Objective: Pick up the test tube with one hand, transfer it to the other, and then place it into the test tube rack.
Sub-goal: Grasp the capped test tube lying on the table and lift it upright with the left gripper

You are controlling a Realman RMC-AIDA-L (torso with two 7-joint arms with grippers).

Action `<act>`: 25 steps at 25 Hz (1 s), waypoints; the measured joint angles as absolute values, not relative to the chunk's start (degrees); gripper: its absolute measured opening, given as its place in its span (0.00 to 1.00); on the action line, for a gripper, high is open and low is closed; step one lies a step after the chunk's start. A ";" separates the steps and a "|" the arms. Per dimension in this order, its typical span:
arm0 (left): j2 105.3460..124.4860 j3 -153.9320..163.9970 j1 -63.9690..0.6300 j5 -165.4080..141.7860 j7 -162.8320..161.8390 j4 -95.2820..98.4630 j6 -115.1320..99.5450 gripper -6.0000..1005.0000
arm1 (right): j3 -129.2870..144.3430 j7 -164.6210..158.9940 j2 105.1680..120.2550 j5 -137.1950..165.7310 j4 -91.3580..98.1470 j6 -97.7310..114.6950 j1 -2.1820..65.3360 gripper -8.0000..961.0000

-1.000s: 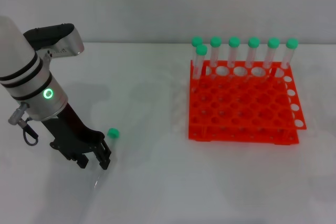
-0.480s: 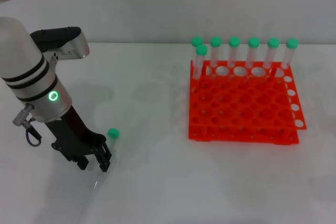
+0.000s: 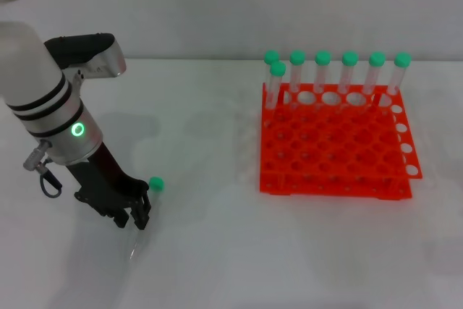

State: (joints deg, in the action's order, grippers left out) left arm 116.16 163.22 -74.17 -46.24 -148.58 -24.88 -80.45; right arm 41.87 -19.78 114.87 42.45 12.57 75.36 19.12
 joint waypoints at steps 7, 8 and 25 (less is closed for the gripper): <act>116.40 163.22 -74.61 -49.39 -150.91 -21.12 -78.23 0.34 | 42.01 -19.77 114.87 42.46 12.57 75.15 19.24 0.68; 116.40 163.21 -74.67 -49.80 -151.18 -20.69 -78.03 0.33 | 42.01 -19.77 114.87 42.45 12.57 75.13 19.24 0.68; 117.27 163.20 -75.40 -52.08 -152.59 -19.78 -77.82 0.21 | 41.95 -19.77 114.87 42.45 12.56 75.05 18.80 0.68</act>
